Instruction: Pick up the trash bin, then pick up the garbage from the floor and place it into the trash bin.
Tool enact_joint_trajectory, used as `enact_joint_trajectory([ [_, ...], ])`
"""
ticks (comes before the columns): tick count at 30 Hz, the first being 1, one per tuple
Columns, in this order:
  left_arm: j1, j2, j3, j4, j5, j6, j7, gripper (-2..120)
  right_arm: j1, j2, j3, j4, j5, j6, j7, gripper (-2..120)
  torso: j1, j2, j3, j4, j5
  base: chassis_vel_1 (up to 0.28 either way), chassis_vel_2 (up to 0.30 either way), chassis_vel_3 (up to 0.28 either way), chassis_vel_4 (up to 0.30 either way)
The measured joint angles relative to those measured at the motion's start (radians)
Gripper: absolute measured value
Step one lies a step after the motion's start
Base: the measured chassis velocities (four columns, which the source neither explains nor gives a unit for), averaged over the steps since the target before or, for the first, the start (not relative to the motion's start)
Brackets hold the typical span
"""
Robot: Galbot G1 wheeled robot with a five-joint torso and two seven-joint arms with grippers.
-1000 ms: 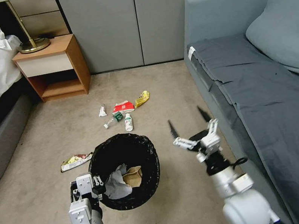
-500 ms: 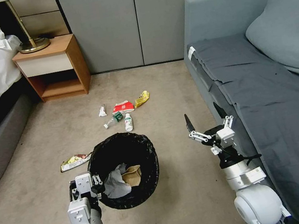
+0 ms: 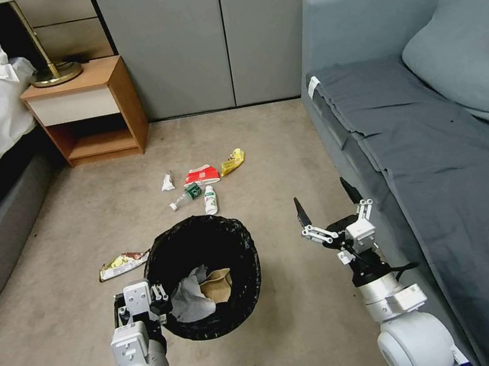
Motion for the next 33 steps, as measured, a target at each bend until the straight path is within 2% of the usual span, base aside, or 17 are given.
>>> enact_joint_trajectory([
  [33, 0.018, -0.003, 0.009, -0.036, 0.011, 0.009, 0.0, 1, -0.012, 0.005, -0.022, 0.005, -0.038, 0.013, -0.006, 100, 0.0, 0.0, 0.0, -0.0002, 0.0, -0.146, 0.14, 0.143, -0.14],
])
